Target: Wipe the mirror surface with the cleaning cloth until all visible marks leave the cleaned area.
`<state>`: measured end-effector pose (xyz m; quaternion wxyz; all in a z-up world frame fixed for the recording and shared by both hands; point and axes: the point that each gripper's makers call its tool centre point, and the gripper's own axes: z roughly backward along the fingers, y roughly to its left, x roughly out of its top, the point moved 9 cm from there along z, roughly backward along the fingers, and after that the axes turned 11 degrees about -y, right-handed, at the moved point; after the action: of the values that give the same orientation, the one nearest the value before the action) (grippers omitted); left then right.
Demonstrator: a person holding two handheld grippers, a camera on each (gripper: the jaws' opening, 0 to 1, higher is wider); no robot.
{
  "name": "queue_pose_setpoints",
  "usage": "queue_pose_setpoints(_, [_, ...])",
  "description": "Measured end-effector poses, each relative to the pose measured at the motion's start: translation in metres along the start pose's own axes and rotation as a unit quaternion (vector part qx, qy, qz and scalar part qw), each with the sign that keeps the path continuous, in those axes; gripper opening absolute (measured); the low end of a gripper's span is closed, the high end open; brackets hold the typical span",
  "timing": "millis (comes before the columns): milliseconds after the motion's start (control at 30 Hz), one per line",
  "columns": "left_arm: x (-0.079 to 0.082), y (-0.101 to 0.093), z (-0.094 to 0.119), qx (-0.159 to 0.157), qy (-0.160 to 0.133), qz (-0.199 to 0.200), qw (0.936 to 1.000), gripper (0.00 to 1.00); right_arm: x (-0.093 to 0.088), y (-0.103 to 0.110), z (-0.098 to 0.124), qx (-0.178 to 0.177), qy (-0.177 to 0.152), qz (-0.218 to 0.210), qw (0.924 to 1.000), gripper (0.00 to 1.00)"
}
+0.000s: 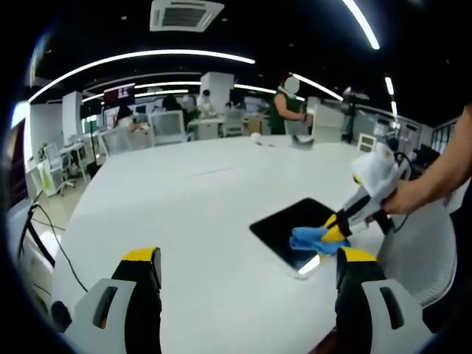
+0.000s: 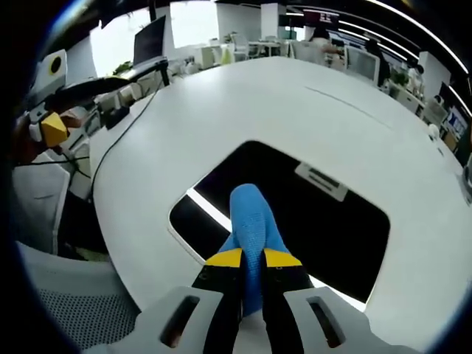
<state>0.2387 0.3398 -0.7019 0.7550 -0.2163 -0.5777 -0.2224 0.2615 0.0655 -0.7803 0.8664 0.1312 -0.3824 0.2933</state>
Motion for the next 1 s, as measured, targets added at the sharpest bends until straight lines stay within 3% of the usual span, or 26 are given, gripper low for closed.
queue_pose_setpoints(1000, [0.001,0.005,0.005,0.01,-0.003,0.003,0.9999,0.99,0.021,0.031,-0.023,0.04,-0.001,0.022,0.999,0.04])
